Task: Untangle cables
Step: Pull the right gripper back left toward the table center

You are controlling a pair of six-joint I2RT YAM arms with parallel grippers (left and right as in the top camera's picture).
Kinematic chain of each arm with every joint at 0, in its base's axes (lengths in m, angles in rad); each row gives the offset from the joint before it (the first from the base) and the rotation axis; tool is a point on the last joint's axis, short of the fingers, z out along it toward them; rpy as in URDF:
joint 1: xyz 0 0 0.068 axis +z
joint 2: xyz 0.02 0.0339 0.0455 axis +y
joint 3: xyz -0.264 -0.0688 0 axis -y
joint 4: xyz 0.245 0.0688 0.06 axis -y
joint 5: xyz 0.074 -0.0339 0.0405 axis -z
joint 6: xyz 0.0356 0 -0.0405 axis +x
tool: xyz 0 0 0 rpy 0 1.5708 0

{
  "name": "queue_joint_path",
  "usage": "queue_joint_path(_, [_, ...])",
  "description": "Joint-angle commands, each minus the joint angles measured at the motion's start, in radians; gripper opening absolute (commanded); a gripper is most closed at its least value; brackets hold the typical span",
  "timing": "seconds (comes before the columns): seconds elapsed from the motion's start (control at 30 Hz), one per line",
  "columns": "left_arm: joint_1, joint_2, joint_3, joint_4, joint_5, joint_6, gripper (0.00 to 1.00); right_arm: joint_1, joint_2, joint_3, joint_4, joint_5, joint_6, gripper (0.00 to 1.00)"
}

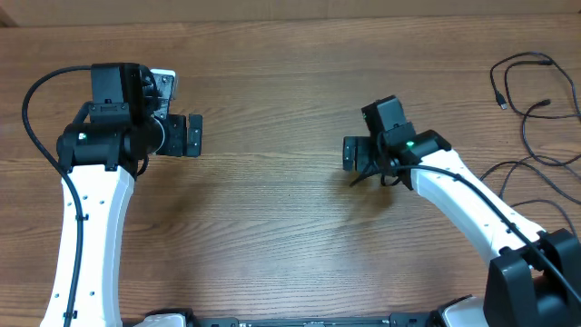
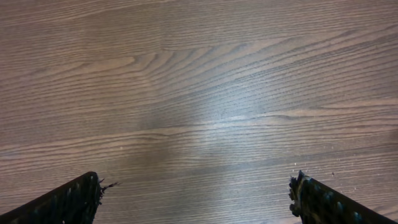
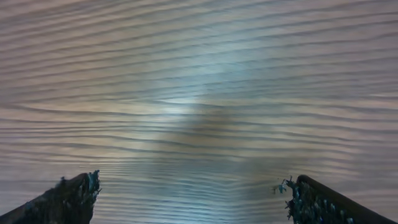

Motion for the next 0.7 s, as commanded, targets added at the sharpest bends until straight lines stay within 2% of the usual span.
queue_joint_path(0.0, [0.002,-0.004,0.018,0.002,0.014,0.019,1.0,0.006,-0.031,0.027,-0.014,0.113,0.017,1.0])
queue_joint_path(0.2, [0.002,-0.004,0.018,0.002,0.015,0.019,1.0,0.009,-0.111,0.121,-0.074,0.186,0.016,1.0])
queue_joint_path(0.67, [0.002,-0.004,0.018,0.002,0.015,0.019,1.0,0.009,-0.123,0.117,-0.066,0.155,0.016,1.0])
